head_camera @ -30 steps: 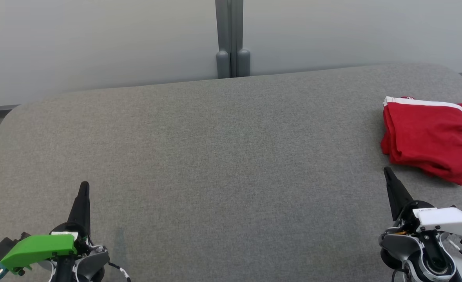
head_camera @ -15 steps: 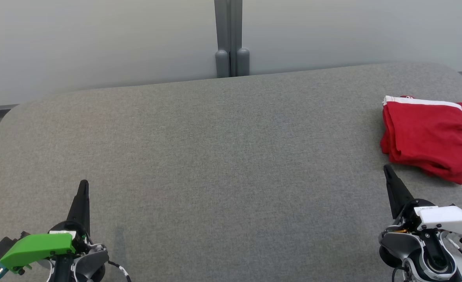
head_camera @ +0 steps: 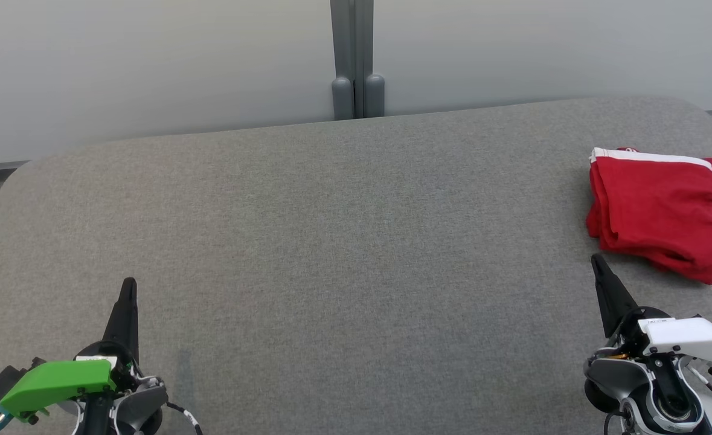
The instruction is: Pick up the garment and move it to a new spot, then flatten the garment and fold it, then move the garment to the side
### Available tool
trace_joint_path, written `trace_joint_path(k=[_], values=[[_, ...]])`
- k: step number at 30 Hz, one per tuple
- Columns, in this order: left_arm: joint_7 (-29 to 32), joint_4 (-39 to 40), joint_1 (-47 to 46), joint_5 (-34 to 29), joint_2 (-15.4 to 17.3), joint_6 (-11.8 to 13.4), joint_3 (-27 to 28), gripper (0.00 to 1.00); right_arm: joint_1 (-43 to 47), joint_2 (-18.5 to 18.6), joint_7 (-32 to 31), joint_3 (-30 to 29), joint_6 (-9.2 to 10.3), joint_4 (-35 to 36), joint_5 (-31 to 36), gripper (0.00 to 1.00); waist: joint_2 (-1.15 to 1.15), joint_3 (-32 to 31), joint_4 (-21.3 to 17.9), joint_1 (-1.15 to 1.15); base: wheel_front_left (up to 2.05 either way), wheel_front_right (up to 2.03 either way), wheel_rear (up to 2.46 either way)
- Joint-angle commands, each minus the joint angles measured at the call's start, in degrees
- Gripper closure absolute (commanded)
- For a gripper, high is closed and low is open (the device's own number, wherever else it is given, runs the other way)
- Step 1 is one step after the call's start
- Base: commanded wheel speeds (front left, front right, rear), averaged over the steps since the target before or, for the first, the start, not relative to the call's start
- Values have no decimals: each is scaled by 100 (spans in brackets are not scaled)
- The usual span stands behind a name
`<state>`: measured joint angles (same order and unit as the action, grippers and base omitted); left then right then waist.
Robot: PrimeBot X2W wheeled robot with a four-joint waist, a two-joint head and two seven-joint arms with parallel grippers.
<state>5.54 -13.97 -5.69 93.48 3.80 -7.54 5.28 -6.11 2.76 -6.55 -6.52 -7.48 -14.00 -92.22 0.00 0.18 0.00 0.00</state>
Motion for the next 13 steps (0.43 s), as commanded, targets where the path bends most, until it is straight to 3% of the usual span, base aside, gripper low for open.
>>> trace_joint_path(k=[1,13], values=[[26,-9,-98,-18,-7,11,18,100,-36,21,-19,-9,-2,-7,-37,100,0,0,0,0,0,0,0],[30,-11,-100,-32,-14,11,37,100,-36,21,-18,-8,-2,-7,-37,100,0,0,0,0,0,0,0]])
